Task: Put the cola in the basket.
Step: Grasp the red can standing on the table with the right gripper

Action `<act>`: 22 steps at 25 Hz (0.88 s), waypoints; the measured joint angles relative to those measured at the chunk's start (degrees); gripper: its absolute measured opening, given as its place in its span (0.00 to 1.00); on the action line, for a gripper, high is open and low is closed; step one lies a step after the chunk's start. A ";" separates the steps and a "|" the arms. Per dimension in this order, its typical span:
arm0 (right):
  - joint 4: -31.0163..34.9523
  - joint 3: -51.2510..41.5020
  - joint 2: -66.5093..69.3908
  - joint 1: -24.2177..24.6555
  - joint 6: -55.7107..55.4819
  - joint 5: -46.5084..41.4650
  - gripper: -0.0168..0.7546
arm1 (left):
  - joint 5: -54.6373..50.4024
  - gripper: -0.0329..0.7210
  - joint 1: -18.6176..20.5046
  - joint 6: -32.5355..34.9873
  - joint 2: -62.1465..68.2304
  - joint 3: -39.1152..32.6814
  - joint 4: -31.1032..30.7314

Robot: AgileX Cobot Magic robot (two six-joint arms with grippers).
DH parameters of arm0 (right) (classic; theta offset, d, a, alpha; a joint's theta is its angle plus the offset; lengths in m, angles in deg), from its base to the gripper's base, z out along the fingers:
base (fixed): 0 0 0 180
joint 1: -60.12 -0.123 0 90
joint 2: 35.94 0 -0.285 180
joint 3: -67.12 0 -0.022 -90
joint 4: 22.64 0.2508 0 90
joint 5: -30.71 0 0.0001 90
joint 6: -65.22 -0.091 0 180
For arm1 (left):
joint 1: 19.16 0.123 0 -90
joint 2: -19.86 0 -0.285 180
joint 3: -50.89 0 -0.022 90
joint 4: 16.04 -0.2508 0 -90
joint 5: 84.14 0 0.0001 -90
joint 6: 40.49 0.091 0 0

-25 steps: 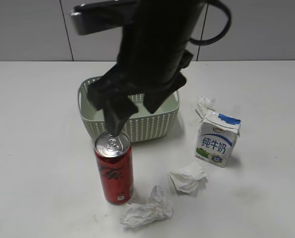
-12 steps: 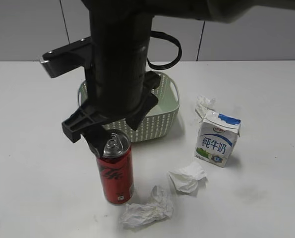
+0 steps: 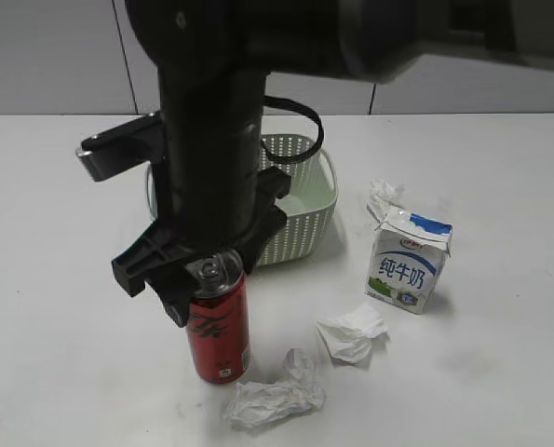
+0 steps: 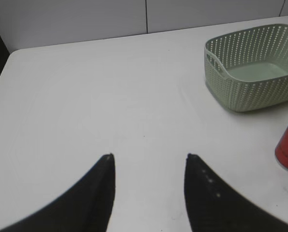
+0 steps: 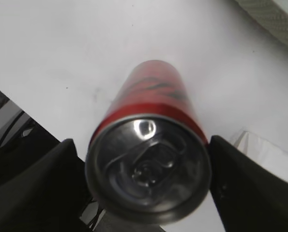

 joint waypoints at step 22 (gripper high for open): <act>-0.40 0.00 4.75 0.00 -2.50 -0.16 0.70 | 0.00 0.53 0.00 0.00 0.00 0.00 0.00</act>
